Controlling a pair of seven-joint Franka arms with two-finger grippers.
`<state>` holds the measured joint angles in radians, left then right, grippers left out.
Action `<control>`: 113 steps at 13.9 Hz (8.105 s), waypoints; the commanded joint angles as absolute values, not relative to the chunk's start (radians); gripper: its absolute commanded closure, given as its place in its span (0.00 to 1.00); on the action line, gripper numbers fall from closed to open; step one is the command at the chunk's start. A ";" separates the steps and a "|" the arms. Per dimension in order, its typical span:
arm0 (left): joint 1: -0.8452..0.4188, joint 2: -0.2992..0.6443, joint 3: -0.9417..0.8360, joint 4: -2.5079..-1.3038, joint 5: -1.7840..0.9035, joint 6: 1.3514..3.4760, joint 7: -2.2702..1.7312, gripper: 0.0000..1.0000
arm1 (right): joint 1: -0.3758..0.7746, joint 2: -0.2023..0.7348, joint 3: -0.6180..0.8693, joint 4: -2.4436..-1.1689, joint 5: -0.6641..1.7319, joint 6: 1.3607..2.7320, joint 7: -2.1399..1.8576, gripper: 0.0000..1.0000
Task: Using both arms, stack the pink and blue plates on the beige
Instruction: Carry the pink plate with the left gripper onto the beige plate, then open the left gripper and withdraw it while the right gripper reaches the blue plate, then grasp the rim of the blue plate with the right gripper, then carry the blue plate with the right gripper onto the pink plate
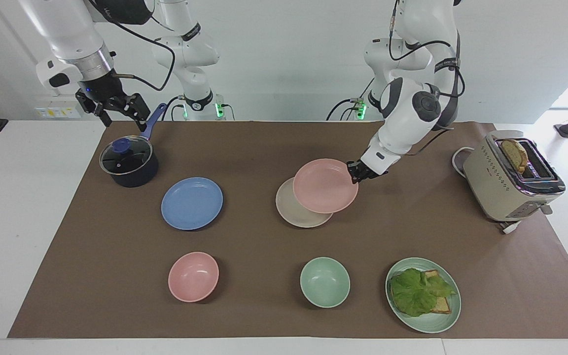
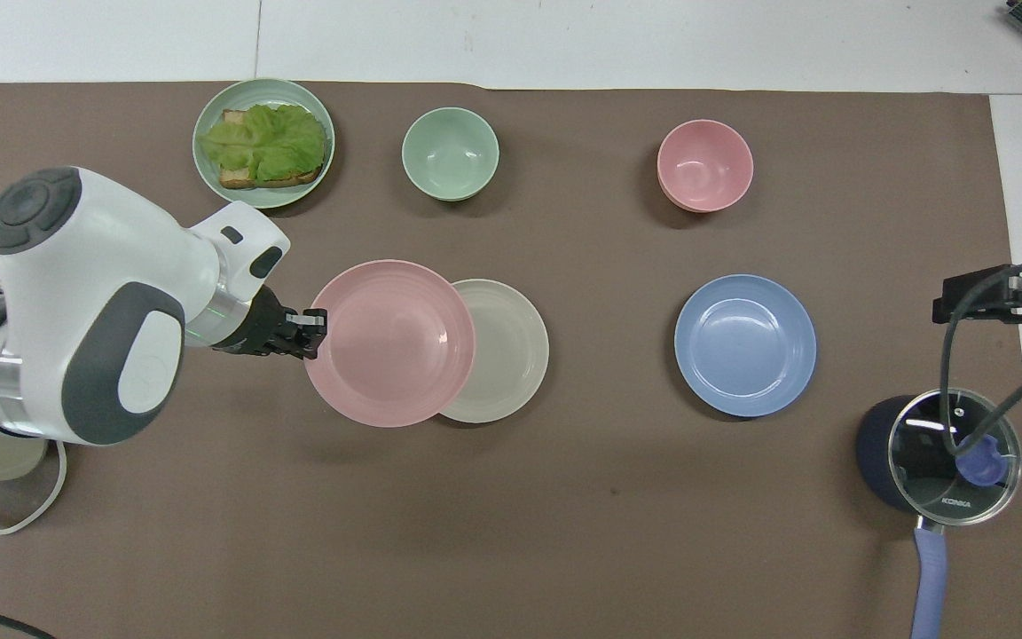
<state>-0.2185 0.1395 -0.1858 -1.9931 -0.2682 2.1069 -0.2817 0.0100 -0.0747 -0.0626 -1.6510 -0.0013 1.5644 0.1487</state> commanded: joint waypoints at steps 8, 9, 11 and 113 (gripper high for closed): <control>-0.318 0.213 -0.172 -2.036 -0.287 2.269 -0.360 1.00 | -0.005 -0.095 -0.057 -1.675 -0.003 1.562 0.114 0.00; -0.321 0.213 -0.170 -2.037 -0.287 2.273 -0.360 1.00 | -0.005 -0.095 -0.057 -1.675 -0.003 1.562 0.114 0.00; -0.318 0.213 -0.170 -2.037 -0.285 2.275 -0.351 1.00 | -0.005 -0.095 -0.057 -1.678 -0.003 1.563 0.114 0.00; 0.091 -0.064 -0.130 -1.661 0.018 1.614 -0.043 0.00 | 0.259 0.152 0.048 -1.881 0.057 2.211 0.201 0.00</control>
<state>0.0865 -0.0598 -0.1272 -1.6625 0.0027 1.6276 -0.0473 0.2969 0.1781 0.0380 -1.8695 0.1062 2.2207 0.1901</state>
